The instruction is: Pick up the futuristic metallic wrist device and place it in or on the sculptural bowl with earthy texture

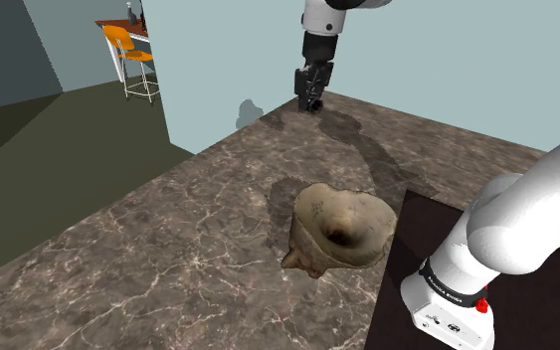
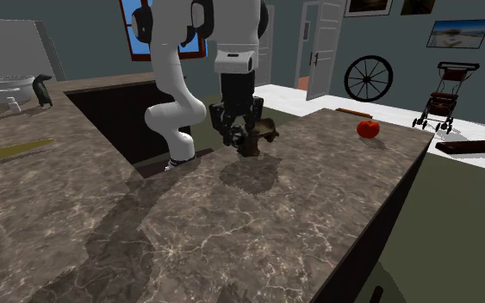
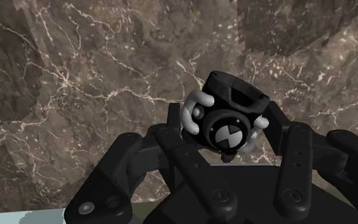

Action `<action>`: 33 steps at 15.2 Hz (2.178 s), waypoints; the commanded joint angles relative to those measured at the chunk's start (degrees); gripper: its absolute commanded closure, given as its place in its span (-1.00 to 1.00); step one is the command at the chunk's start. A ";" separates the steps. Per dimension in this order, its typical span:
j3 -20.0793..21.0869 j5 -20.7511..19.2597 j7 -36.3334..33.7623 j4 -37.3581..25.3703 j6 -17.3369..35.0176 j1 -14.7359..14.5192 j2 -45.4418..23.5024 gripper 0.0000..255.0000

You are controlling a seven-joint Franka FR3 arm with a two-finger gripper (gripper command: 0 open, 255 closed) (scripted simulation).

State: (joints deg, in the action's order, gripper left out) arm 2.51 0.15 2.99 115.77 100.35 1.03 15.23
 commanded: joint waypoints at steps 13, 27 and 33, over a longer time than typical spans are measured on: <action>5.25 2.92 -7.72 6.44 -5.38 -3.48 11.93 1.00; 17.01 12.55 -23.15 15.57 -10.37 -11.01 27.40 1.00; 18.90 14.26 -24.65 19.23 -8.08 -12.06 29.04 1.00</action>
State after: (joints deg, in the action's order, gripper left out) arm 21.26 14.26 -21.68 134.15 91.56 -10.95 44.11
